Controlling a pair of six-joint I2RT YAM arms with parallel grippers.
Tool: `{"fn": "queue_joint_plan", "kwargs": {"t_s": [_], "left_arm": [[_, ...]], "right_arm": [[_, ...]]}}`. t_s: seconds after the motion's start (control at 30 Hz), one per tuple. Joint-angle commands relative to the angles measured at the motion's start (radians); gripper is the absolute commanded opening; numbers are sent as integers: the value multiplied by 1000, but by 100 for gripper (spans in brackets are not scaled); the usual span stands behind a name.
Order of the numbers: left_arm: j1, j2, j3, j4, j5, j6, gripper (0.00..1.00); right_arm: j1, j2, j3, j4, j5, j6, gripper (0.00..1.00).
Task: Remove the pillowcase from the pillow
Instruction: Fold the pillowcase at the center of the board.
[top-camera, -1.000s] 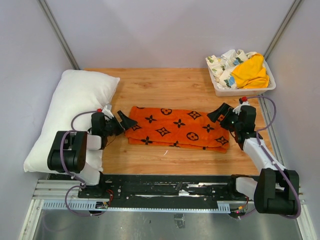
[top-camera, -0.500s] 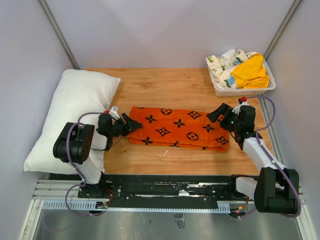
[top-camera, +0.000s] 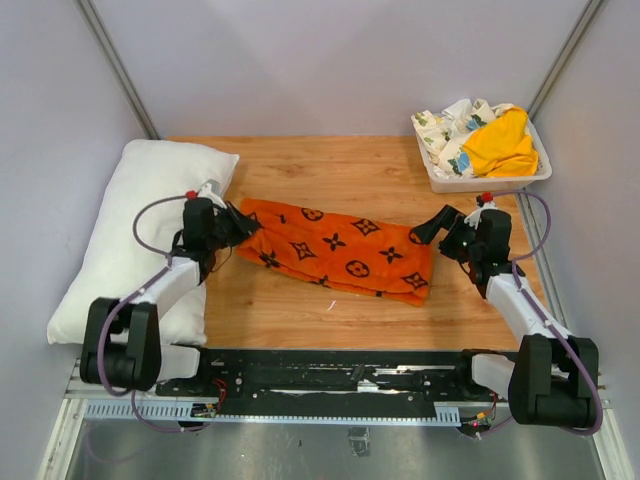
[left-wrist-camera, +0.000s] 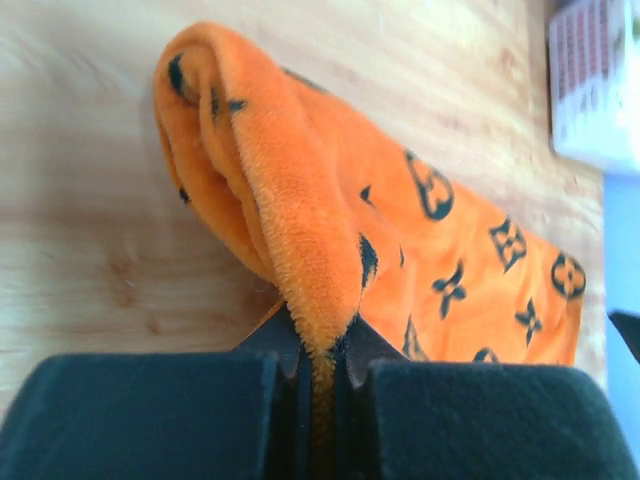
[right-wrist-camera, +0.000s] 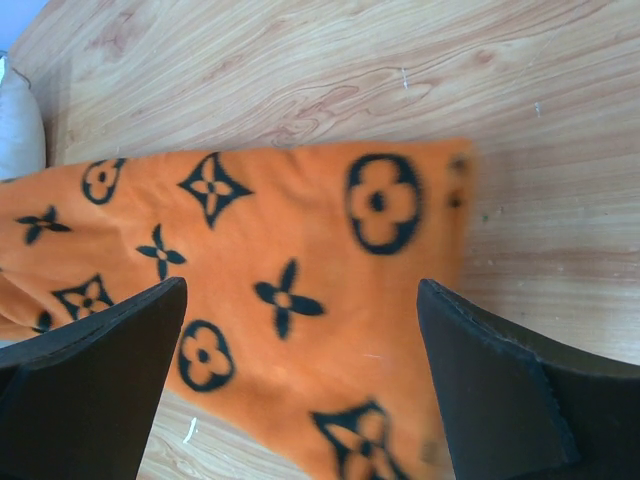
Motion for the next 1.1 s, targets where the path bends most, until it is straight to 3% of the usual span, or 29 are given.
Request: {"fn": "queue_joint_plan", "kwargs": {"t_s": [0.0,0.2,0.5,0.9,1.07], "left_arm": [[9,-168,126,-302,-349,173,0],[-53,-167,289,-508,-714,281,0],[-390,19,466,-630,-1111,383,0],[-801,303,741,-634,-1139,699,0],[-918,458,879,-707,-1137,741,0]], "right_arm": [[31,-7,51,-15,-25,3,98],[93,-5,103,-70,18,-37,99],[118,-18,119,-109,25,-53,98],[118,-12,129,-165,27,-77,98],[118,-15,126,-186,35,-93,98]]}}
